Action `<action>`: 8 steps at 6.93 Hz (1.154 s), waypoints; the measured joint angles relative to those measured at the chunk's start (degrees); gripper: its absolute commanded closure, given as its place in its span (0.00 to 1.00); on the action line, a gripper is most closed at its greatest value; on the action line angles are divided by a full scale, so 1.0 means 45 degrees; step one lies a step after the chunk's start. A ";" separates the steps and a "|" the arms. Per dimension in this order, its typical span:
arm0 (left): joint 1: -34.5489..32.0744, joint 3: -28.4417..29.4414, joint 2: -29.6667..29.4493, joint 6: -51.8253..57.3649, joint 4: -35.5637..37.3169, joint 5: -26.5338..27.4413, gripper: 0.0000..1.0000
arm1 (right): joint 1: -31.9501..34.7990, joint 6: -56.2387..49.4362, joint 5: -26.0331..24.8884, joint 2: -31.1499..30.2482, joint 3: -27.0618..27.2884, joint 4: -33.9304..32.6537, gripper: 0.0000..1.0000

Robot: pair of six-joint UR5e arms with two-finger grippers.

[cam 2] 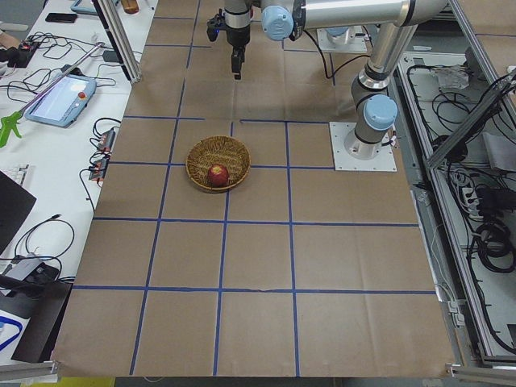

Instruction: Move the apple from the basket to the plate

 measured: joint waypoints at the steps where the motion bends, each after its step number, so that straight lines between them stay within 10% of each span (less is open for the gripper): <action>1: -0.0004 0.0003 -0.0027 -0.0024 0.0004 -0.0005 0.01 | -0.0018 -0.0016 0.0025 0.0132 0.0065 -0.0156 0.46; 2: -0.0006 0.0007 -0.0037 -0.0037 0.0005 -0.0006 0.01 | -0.0023 -0.0021 0.0029 0.0210 0.0065 -0.0217 0.00; 8: -0.0007 0.0009 -0.0075 -0.0075 0.0006 -0.0031 0.01 | 0.0363 0.0271 0.0064 -0.0706 -0.0976 0.0842 0.00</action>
